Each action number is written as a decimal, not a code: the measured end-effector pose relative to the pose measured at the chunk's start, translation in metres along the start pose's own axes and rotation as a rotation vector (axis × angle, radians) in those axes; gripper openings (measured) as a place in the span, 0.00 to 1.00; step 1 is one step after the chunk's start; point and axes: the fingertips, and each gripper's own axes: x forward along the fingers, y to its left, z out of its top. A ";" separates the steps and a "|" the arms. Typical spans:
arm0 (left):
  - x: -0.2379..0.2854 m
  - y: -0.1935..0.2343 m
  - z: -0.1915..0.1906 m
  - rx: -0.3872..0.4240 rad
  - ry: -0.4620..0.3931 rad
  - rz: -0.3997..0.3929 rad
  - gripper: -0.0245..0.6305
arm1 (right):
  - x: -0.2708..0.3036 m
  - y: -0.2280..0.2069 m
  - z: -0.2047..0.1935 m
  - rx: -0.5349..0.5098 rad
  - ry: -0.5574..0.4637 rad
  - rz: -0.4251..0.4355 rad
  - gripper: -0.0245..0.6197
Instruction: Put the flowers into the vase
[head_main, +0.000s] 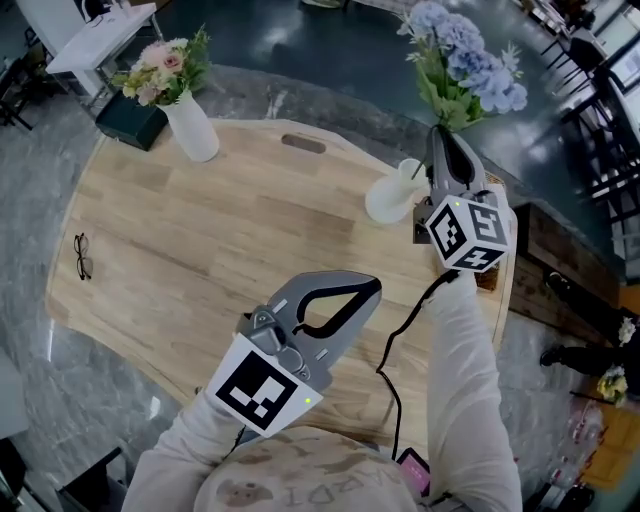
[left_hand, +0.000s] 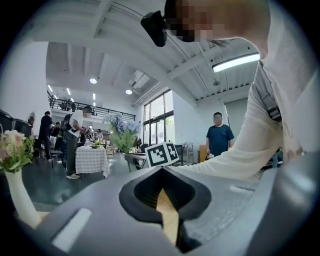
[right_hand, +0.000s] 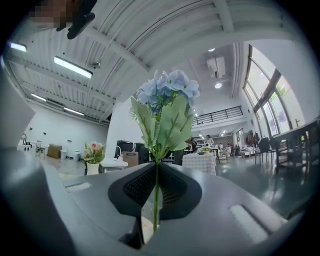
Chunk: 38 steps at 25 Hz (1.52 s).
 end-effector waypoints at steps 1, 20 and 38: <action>0.001 0.003 0.004 -0.004 0.002 -0.001 0.04 | 0.000 -0.001 -0.002 0.007 0.008 -0.003 0.10; 0.010 0.012 0.032 -0.040 0.033 -0.038 0.04 | -0.009 0.004 -0.033 -0.102 0.171 0.024 0.17; 0.008 -0.017 0.025 -0.006 0.020 -0.060 0.04 | -0.054 0.014 -0.061 -0.107 0.277 0.047 0.31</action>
